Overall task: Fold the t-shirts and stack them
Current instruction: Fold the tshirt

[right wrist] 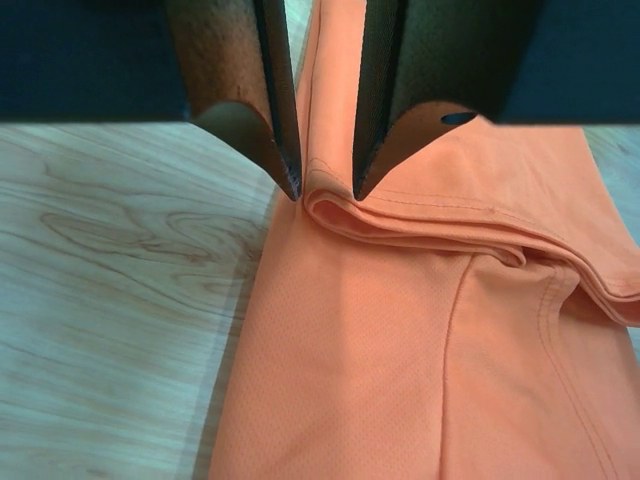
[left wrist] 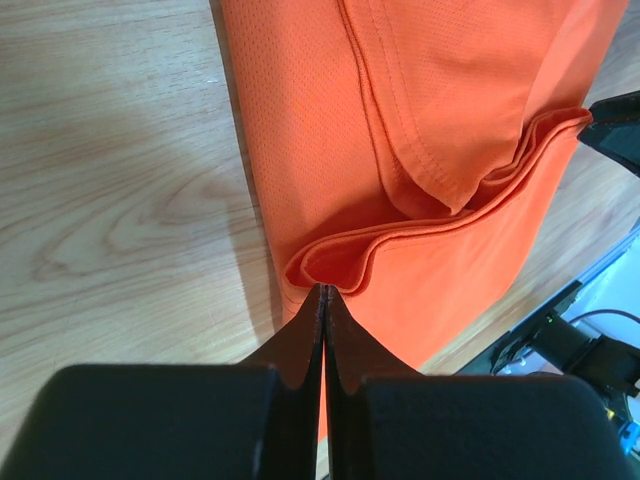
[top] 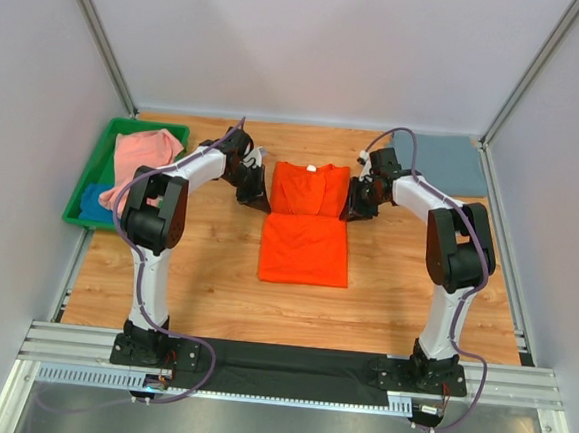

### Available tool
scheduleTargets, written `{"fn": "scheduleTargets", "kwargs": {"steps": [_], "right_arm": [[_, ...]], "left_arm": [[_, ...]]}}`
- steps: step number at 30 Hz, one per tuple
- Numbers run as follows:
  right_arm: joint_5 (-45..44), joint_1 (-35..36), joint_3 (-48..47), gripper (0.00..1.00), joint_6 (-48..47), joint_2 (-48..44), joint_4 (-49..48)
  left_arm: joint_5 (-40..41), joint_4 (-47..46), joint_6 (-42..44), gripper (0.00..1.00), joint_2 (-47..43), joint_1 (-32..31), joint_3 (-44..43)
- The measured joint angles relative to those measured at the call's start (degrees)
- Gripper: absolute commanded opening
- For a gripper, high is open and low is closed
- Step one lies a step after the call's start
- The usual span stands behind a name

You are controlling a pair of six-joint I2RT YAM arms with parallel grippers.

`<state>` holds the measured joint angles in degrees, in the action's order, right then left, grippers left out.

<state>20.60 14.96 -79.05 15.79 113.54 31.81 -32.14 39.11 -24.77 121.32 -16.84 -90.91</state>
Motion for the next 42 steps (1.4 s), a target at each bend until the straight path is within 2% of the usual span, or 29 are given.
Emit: {"fn": "scheduleTargets", "kwargs": {"steps": [20,22,25,26,27,34,42], "right_arm": [[0.0,0.3,-0.9,0.33,0.0,0.5,1.2],[0.1,0.3,-0.9,0.3,0.0,0.7,1.4],[0.2,0.3,-0.9,0.19,-0.1,0.8,1.3],[0.3,0.3,-0.9,0.06,-0.2,0.8,1.3],[0.5,0.3,-0.9,0.0,-0.2,0.8,1.3],[0.1,0.3,-0.3,0.0,-0.1,-0.6,2.3],[-2.3,0.4,6.8,0.0,1.5,-11.5,0.2]], "left_arm": [[-0.4,-0.9,-0.7,0.0,0.1,0.0,0.0],[-0.4,-0.9,-0.7,0.0,0.3,0.0,0.0],[-0.4,-0.9,-0.7,0.0,0.5,0.0,0.0],[-0.4,-0.9,-0.7,0.0,0.6,0.0,0.0],[-0.4,-0.9,-0.7,0.0,0.6,0.0,0.0],[0.4,-0.8,-2.0,0.0,0.3,0.0,0.0],[1.7,-2.2,-4.8,0.0,-1.4,0.0,-0.6]]}}
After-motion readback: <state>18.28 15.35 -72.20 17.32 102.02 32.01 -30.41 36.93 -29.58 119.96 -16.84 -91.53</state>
